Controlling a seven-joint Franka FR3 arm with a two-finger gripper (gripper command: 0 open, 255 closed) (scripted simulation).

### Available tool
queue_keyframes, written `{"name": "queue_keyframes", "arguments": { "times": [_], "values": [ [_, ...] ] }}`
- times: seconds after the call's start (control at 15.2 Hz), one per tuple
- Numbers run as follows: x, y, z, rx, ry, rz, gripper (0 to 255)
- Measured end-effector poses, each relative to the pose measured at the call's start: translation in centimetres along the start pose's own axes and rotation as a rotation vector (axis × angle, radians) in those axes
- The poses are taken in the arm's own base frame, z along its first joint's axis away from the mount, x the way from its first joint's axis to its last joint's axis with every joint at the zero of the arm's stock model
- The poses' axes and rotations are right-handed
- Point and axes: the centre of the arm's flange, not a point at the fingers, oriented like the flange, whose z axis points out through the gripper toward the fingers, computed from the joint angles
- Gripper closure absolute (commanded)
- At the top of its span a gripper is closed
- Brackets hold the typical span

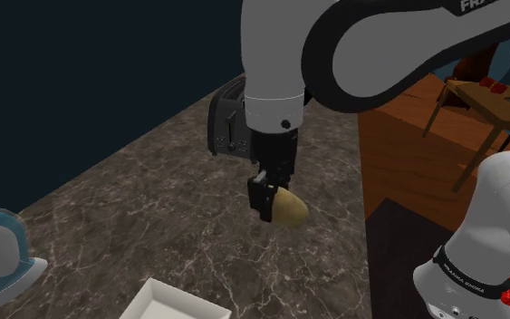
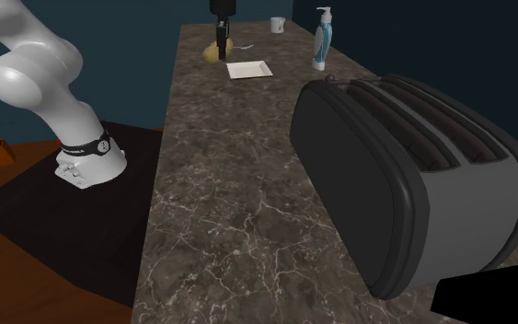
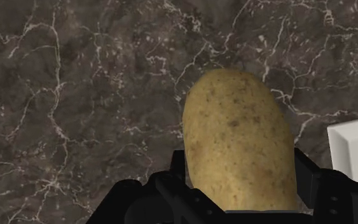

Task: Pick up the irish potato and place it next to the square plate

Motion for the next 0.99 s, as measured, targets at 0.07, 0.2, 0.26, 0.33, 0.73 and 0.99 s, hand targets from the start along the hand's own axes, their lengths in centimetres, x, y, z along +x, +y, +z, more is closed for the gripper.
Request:
{"name": "queue_keyframes", "arguments": {
  "times": [0.07, 0.2, 0.26, 0.33, 0.73, 0.99],
  "values": [
    [-0.3, -1.5, 0.2, 0.0, 0.0, 0.0, 255],
    [-1.4, -4.1, 0.5, -0.001, 0.0, 0.0, 255],
    [-1.4, -5.2, 0.5, 0.0, 0.0, 0.0, 255],
    [-2.0, -6.4, 0.9, -0.001, 0.0, 0.0, 255],
    [-3.2, -14.3, 1.4, -0.001, 0.001, -0.001, 255],
    [-4.3, -19.4, 2.0, 0.0, 0.0, -0.001, 255]
  ]
}}
